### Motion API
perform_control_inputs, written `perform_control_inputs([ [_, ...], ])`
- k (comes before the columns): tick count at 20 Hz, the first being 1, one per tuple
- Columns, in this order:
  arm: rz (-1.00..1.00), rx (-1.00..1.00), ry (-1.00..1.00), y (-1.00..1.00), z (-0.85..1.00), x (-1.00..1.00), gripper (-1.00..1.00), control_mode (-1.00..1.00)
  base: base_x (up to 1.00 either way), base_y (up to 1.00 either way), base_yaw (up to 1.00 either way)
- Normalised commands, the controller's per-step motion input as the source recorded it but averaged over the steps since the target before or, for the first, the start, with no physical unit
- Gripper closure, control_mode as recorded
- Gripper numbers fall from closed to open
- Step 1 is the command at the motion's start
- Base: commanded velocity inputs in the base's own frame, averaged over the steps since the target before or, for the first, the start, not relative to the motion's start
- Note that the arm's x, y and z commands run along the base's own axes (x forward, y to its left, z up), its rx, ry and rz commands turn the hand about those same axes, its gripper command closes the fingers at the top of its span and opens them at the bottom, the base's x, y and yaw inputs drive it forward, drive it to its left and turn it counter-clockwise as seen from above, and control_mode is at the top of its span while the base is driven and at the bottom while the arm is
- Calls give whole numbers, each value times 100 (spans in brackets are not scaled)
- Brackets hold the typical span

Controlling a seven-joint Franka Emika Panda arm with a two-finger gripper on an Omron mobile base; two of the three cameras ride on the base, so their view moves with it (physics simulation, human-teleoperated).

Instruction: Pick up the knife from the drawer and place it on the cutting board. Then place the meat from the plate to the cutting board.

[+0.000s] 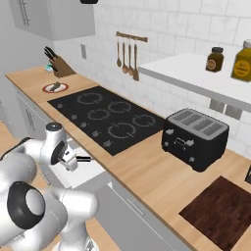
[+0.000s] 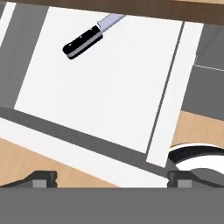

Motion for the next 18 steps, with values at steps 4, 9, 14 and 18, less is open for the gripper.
perform_control_inputs([
  [4, 0, 0, 8, 18, -18, 20, -100, -100, 0, 0, 0],
  [9, 0, 0, 5, 16, -20, 3, -100, -100, 0, 0, 0],
  [14, 0, 0, 6, 3, -35, 0, -100, -100, 0, 0, 0],
  [18, 0, 2, 10, 0, -34, 0, -100, -100, 0, 0, 0],
])
